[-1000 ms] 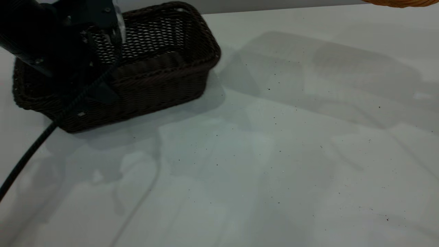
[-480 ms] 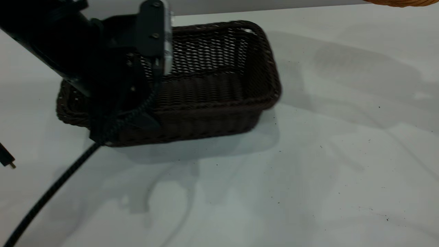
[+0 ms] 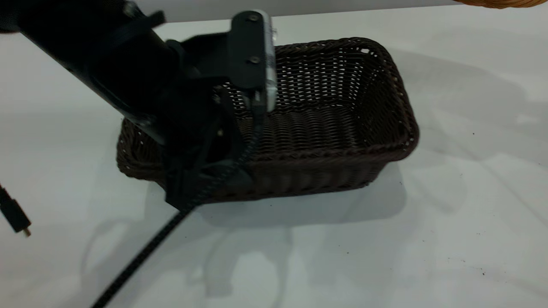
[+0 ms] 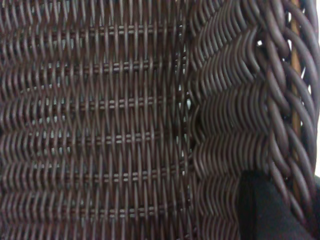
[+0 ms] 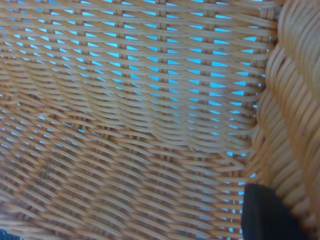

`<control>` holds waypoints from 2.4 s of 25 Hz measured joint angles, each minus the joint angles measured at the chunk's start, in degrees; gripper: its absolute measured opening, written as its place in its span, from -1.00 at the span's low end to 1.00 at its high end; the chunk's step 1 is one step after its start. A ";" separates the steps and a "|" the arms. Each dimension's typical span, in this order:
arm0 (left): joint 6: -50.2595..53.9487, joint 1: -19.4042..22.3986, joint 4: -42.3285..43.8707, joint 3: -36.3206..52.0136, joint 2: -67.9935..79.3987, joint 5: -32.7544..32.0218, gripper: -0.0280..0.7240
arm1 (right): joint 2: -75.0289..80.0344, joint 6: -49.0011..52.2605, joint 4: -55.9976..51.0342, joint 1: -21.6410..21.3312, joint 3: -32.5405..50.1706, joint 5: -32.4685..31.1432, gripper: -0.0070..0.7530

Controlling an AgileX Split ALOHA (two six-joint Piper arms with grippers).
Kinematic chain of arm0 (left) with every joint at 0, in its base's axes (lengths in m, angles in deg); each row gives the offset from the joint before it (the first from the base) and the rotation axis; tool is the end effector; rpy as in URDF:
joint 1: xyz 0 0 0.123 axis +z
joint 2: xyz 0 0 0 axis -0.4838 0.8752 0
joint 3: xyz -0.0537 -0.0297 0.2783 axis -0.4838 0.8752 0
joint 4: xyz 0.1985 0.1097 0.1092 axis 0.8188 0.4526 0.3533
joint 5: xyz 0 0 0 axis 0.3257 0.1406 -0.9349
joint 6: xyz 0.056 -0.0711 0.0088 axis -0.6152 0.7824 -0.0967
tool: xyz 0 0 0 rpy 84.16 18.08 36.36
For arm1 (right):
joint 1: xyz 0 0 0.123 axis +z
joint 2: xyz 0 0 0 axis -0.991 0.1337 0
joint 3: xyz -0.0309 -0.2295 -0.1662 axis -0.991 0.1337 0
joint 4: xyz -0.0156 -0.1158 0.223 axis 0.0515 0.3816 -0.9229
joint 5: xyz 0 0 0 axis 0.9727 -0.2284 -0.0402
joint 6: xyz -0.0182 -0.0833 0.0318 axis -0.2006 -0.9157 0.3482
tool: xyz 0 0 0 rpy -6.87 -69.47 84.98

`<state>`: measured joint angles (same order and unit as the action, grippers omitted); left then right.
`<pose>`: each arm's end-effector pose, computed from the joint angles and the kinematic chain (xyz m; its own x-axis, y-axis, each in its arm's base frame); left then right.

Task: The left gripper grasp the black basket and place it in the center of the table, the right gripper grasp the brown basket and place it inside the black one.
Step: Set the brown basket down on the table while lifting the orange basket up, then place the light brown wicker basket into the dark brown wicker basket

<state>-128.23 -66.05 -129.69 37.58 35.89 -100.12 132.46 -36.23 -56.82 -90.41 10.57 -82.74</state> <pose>0.2382 -0.2072 0.1158 0.0287 0.9152 -0.4021 0.9895 0.0310 0.1411 0.3106 -0.0027 0.2318 -0.8171 0.3298 -0.4728 0.0630 0.8664 0.4954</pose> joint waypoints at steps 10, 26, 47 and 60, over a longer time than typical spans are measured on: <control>0.00 -0.36 -0.04 0.00 1.97 -0.69 -0.58 | 0.00 -0.10 0.00 0.00 0.00 0.00 -0.72; 2.12 -0.36 0.01 0.16 -3.25 0.40 0.49 | 0.00 -0.67 -0.07 0.00 0.00 0.00 -0.72; 2.69 -4.33 -8.16 -7.92 -35.42 -3.23 0.70 | 5.69 0.65 7.23 5.11 -11.54 -20.67 -0.72; -0.09 -4.33 -7.96 -10.81 -35.81 -0.70 0.69 | 12.95 5.83 13.56 17.32 -16.88 -26.59 -0.72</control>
<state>-128.32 -70.38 -137.65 26.77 0.09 -100.82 145.41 -30.40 -43.27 -73.10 -6.32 -109.32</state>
